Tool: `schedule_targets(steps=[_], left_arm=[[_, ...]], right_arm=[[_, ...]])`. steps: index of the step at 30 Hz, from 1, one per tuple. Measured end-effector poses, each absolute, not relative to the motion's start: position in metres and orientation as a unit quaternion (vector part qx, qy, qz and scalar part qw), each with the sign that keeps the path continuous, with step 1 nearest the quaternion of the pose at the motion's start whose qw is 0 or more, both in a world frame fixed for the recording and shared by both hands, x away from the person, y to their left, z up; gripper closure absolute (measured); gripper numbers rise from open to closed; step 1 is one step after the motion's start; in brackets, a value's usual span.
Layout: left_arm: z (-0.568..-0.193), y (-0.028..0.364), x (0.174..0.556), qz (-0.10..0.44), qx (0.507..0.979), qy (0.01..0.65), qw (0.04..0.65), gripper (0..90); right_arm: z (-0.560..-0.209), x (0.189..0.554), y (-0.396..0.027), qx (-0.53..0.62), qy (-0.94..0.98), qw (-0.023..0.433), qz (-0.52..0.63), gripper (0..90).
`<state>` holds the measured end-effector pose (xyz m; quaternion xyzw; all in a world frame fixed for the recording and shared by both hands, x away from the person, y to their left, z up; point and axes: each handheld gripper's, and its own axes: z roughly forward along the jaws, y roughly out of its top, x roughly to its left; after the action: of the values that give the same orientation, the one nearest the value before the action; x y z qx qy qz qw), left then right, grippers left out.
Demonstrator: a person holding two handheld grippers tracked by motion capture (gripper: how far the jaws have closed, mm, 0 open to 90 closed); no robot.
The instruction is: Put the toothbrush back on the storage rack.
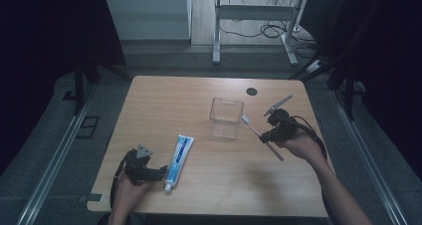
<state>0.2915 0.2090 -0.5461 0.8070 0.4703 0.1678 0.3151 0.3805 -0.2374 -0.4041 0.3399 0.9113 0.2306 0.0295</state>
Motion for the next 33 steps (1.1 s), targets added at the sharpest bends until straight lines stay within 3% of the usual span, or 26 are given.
schedule_targets(steps=[33], left_arm=[[-0.546, 0.209, 0.291, 0.168, 0.806, 0.472, 0.316, 1.7]], right_arm=[[-0.376, 0.42, -0.204, 0.364, 0.878, 0.055, 0.306, 83.5]])
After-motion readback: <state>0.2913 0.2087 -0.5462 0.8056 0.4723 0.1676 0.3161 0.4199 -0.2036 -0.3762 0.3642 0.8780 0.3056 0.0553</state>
